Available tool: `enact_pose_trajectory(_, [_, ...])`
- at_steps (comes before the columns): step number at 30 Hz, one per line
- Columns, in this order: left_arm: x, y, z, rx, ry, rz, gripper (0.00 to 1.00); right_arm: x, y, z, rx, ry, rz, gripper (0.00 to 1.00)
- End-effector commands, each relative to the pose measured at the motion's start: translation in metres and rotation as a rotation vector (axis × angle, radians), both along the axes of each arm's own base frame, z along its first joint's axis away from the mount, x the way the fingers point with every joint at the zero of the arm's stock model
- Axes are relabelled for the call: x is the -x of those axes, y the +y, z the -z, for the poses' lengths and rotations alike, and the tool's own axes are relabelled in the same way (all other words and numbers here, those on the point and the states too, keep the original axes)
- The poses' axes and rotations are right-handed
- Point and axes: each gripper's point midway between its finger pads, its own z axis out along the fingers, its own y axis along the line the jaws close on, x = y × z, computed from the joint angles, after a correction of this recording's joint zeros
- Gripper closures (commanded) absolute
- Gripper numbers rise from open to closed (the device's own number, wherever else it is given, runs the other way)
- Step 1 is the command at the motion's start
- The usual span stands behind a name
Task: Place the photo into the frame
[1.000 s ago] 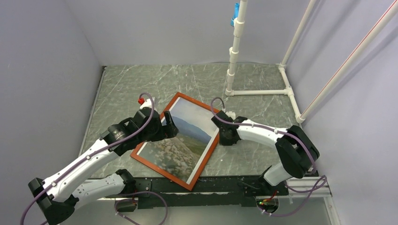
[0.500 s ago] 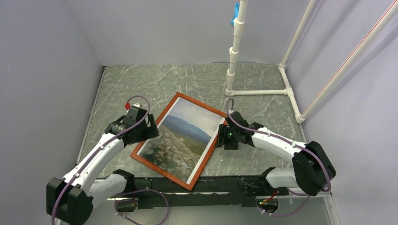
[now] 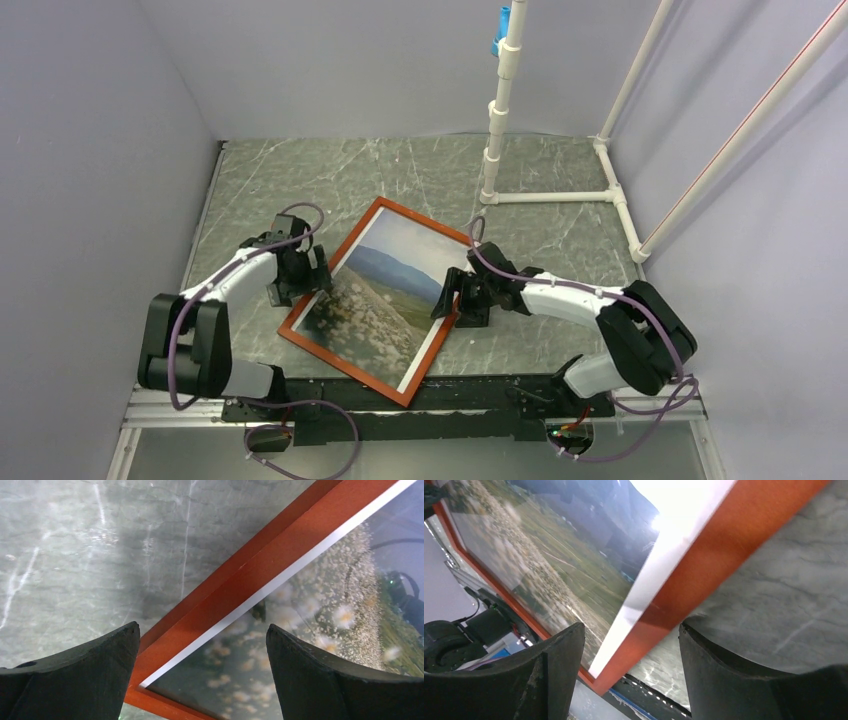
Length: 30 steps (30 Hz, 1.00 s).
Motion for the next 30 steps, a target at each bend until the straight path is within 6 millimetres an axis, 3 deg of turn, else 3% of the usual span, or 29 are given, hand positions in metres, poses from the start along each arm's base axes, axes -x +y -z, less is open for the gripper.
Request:
enact_pose_trajectory(1, [-0.013, -0.017, 0.006, 0.086, 0.004, 0.069, 0.01, -0.015, 0.017, -0.005, -0.041, -0.019, 0.006, 0.28])
enact_pose_trajectory(12, [0.010, -0.062, 0.002, 0.305, -0.020, 0.148, 0.05, -0.067, 0.021, -0.003, 0.014, -0.039, -0.033, 0.28])
enact_pose_trajectory(19, [0.030, -0.101, 0.004, 0.352, -0.017, 0.201, 0.06, -0.101, 0.002, -0.010, 0.022, -0.052, -0.004, 0.28])
enact_pose_trajectory(26, [0.045, -0.151, 0.005, 0.362, 0.010, 0.303, 0.07, -0.116, -0.024, -0.015, 0.038, -0.084, 0.021, 0.27])
enact_pose_trajectory(30, [0.051, -0.169, 0.009, 0.344, 0.027, 0.324, 0.07, -0.117, -0.030, -0.009, 0.039, -0.078, 0.015, 0.27])
